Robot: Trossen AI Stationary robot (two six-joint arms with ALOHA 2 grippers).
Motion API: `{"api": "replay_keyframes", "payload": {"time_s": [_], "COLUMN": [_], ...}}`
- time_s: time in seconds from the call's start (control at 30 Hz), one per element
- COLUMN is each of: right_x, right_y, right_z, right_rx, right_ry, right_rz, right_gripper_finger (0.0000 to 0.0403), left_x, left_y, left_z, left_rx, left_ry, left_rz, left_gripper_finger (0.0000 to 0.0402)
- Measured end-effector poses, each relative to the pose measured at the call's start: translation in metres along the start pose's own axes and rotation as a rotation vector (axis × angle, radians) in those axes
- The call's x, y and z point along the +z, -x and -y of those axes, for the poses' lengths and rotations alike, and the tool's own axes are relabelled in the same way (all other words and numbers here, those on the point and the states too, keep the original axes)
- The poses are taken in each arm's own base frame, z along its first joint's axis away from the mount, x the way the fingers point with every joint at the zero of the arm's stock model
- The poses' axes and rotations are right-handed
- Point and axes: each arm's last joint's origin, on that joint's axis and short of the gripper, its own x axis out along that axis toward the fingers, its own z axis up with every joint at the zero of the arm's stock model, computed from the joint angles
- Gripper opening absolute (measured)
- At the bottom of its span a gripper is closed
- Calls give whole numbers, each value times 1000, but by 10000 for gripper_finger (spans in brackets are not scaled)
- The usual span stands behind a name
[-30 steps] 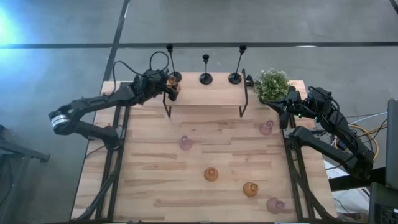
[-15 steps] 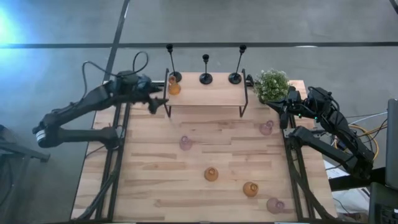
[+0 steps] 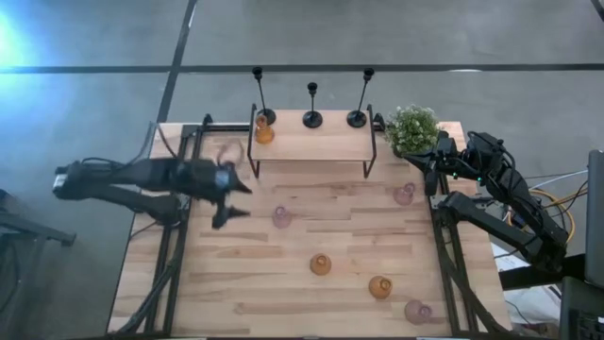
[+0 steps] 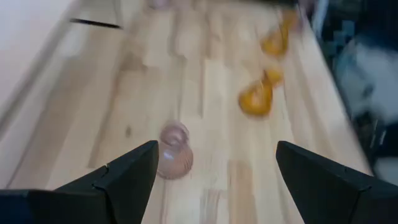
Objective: Pick & Place candle stick holders
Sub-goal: Put the top left pink glass candle holder on the shelf
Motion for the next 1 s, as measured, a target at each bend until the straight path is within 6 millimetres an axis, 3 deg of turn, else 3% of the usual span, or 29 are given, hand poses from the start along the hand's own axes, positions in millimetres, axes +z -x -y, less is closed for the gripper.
{"api": "replay_keyframes", "payload": {"time_s": [0.17, 0.3, 0.5, 0.73, 1.0], "right_x": [0, 0, 0, 0, 0], "right_y": [0, 0, 0, 0, 0], "right_z": [0, 0, 0, 0, 0], "right_rx": [0, 0, 0, 0, 0], "right_ry": [0, 0, 0, 0, 0], "right_rz": [0, 0, 0, 0, 0], "right_gripper_finger": [8, 8, 8, 8, 8], "left_x": [-17, -29, -49, -65, -76], "left_y": [-31, -56, -88, -110, -137], "left_z": [22, 28, 25, 19, 17], "left_rx": [-16, 6, 50, 215, 247], "left_ry": [-185, -244, -248, -186, -91], "left_rz": [-42, -44, -90, -139, -93], "left_gripper_finger": [328, 328, 328, 328, 328]}}
